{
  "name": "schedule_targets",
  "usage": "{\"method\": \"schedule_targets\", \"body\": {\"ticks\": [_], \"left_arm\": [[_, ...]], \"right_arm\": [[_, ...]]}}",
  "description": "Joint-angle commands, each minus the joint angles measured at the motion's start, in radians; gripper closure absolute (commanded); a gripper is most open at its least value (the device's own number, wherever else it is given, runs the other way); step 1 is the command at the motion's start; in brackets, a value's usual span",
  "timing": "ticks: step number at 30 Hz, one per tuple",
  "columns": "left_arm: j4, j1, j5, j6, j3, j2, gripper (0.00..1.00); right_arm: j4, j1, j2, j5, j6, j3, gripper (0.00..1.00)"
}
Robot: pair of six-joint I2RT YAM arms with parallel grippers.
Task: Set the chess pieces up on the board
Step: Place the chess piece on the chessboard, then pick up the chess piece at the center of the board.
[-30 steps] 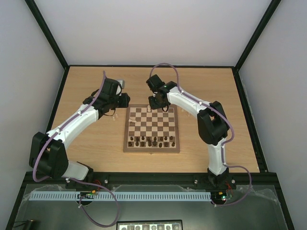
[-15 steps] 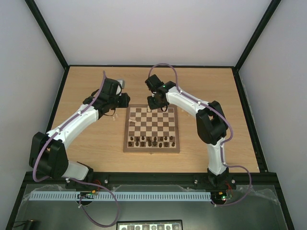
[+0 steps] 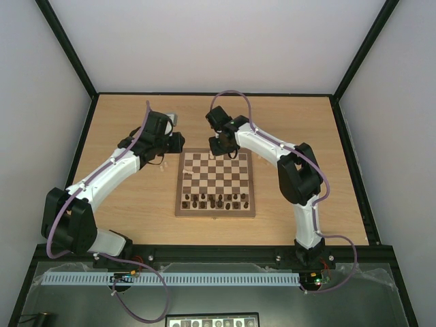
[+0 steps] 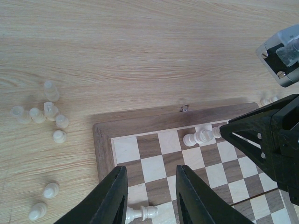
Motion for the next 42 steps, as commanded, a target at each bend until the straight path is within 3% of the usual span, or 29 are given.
{"method": "schedule_targets", "body": {"ticks": [1,11,20,25,27,28,33,37,42], "left_arm": [[0.01,0.004,0.005,-0.001,-0.005,-0.017,0.7],[-0.022,0.004,-0.029,-0.026,-0.019,-0.025,0.61],[-0.069,-0.066,-0.114,-0.088,-0.096,-0.065,0.46],[-0.093,-0.132,-0.181,-0.112,-0.086,-0.077,0.31],[-0.096,-0.147,-0.185,-0.115,-0.074,-0.069,0.03],[-0.105,-0.156,-0.192,-0.116,-0.066,-0.062,0.01],[-0.113,-0.175,-0.223,-0.127,-0.046,-0.072,0.01],[-0.099,-0.169,-0.258,-0.128,-0.041,-0.113,0.0],[-0.037,-0.132,-0.221,-0.114,-0.06,-0.129,0.01]], "right_arm": [[-0.052,0.009,0.015,0.012,-0.002,0.025,0.81],[-0.049,0.016,-0.058,0.04,0.001,0.006,0.54],[0.018,0.016,-0.278,0.018,0.022,-0.199,0.52],[0.053,0.018,-0.414,-0.002,0.025,-0.32,0.52],[0.051,0.017,-0.45,0.006,0.02,-0.346,0.51],[0.052,0.017,-0.463,0.021,0.015,-0.358,0.5],[0.048,0.008,-0.461,0.09,0.021,-0.379,0.46],[0.053,-0.044,-0.438,0.131,0.029,-0.407,0.38],[0.078,-0.127,-0.41,0.13,0.04,-0.443,0.4]]}}
